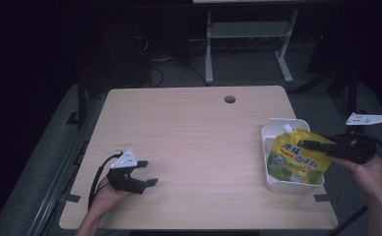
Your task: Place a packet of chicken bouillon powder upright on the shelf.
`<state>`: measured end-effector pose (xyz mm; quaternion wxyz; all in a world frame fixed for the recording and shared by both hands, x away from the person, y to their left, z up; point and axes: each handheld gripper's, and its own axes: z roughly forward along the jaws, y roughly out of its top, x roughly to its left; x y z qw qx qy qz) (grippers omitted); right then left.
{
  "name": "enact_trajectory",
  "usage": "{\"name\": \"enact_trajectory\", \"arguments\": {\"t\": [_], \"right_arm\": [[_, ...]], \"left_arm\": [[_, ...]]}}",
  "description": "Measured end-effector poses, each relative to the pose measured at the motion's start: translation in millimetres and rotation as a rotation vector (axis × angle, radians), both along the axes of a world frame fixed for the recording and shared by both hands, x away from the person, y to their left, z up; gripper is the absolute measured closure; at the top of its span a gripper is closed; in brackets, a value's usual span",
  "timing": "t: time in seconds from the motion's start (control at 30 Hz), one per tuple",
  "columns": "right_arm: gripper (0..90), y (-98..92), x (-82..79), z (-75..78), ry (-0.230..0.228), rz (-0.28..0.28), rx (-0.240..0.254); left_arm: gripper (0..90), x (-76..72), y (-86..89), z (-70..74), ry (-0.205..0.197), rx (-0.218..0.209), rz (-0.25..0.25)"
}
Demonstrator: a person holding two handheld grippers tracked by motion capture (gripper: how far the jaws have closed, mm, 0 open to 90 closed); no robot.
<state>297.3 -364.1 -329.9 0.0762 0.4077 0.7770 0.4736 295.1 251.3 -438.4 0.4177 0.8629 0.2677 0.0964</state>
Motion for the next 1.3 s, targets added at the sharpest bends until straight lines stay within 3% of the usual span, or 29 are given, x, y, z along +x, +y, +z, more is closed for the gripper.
{"name": "enact_trajectory", "arguments": {"t": [0.43,0.67,0.93,1.3], "right_arm": [[59.3,17.7,2.6,32.2,-0.082,0.008,-0.026],[59.1,33.9,2.2,47.4,-0.117,0.049,-0.033],[57.1,57.8,4.7,47.7,-0.11,0.109,-0.046],[50.4,80.6,10.7,42.8,-0.088,0.136,-0.024]], "left_arm": [[21.6,0.9,1.2,0.3,0.002,0.0,0.002],[21.4,1.0,1.8,0.4,0.002,-0.001,-0.001],[21.2,0.8,2.7,1.4,0.002,-0.004,0.0],[20.6,0.7,4.9,2.0,0.005,-0.009,0.005]]}}
